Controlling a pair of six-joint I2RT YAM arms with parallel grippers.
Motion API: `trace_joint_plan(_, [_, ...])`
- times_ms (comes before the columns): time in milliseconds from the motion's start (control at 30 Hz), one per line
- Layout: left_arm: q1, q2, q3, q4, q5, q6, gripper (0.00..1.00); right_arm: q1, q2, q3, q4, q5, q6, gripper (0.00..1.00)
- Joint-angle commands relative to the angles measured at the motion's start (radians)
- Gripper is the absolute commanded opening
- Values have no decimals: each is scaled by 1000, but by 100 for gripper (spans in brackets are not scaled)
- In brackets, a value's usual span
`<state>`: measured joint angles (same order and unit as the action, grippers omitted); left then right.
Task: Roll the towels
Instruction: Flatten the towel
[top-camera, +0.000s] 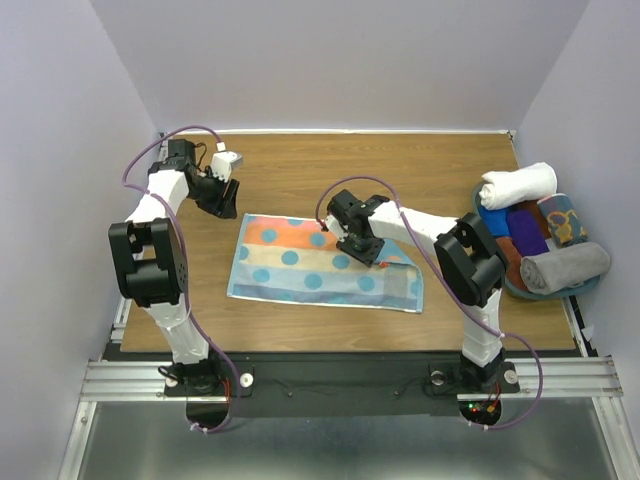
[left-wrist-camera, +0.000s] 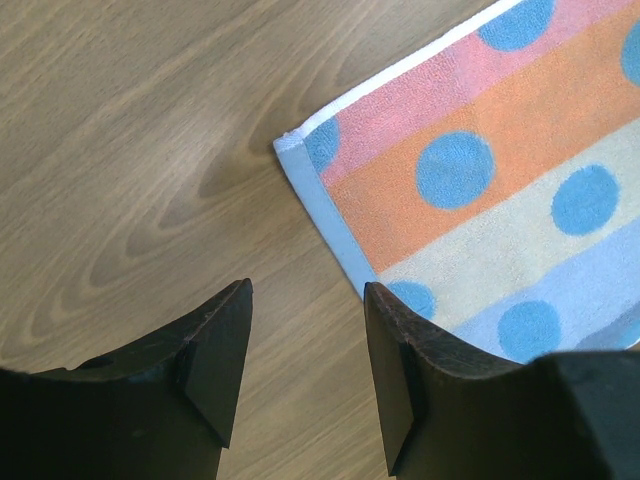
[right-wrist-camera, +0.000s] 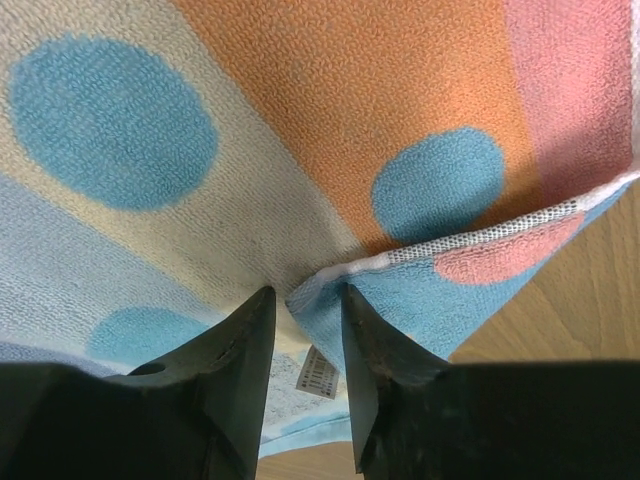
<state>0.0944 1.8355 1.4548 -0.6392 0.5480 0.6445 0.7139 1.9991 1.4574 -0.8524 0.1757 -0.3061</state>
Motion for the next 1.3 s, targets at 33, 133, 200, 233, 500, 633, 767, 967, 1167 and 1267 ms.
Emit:
trace_joint_plan(33, [4, -4, 42, 9, 10, -8, 60, 2, -33, 40, 26, 34, 2, 38])
trace_joint_plan(133, [4, -1, 44, 9, 13, -11, 60, 2, -31, 50, 26, 42, 4, 32])
trace_joint_plan(200, [4, 1, 45, 9, 13, -9, 60, 2, -29, 55, 26, 48, 2, 19])
trace_joint_plan(233, [2, 2, 49, 10, 12, -9, 60, 2, -28, 58, 26, 51, 4, 9])
trace_joint_plan(500, [-15, 60, 130, 16, -5, 23, 62, 2, -95, 93, 24, 76, 13, 1])
trace_joint_plan(633, [-18, 140, 205, 15, -28, 32, 60, 1, -146, 67, 23, 103, -1, 1])
trace_joint_plan(767, [-31, 214, 278, 1, -25, 41, 56, -16, -190, 21, 24, 110, -7, 1])
trace_joint_plan(967, [-77, 265, 271, -10, -23, 72, 52, -76, -235, -14, 26, 97, -18, 1])
trace_joint_plan(1167, [-124, 291, 217, 7, -45, 67, 50, -110, -246, -11, 26, 84, -31, 1])
trace_joint_plan(1267, [-130, 292, 191, 22, -74, 61, 49, -119, -247, -2, 26, 68, -31, 1])
